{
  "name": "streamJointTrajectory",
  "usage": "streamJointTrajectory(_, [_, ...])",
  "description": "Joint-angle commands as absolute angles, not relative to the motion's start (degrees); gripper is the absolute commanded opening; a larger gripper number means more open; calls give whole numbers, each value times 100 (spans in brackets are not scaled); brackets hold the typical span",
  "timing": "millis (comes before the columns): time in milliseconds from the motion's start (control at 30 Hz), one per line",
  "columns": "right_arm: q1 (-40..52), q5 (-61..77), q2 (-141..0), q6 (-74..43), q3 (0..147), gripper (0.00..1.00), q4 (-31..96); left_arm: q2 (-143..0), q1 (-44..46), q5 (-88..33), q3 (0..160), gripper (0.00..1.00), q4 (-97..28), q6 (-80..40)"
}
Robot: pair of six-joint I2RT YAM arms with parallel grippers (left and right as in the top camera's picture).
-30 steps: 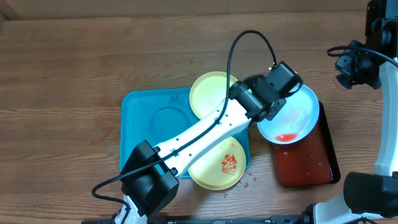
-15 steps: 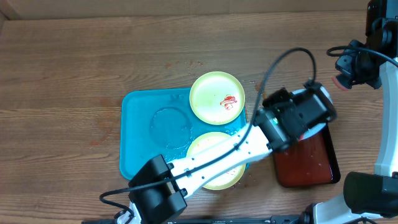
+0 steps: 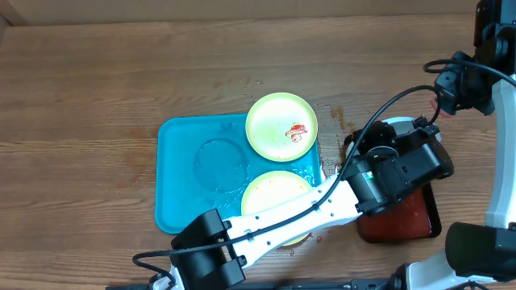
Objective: Clean dirty plates on tray and stack at the side
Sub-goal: 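Carry the white plate with the left gripper to the table's left side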
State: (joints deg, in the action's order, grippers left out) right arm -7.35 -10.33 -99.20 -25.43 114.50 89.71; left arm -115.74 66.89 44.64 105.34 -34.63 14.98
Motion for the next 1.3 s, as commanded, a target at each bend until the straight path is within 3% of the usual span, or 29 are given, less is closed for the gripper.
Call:
streamJointTrajectory(0, [-720,-1017,-9760,-2523,11636,4,8969,-11660,6694,5019,10713,4,-3245,2032])
streamJointTrajectory(233, [-720,-1017,-9760,-2523,11633,4,8971,-11662,6722,5319,10713,4,-2952,2423])
streamJointTrajectory(933, [-720,-919,-9760,-2521,11633,4,9002,-11854,6879,5612,10698,4,-2869,2137])
streamJointTrajectory(1133, [-720,-891,-9760,-2519,11633,4,8993,-11872,6936,4104,10700,4,-3642,1275])
streamJointTrajectory(1267, [-720,-888,-9760,-2519,11633,4,8989,-11911,6930,5336,10698,5,-3509,1205])
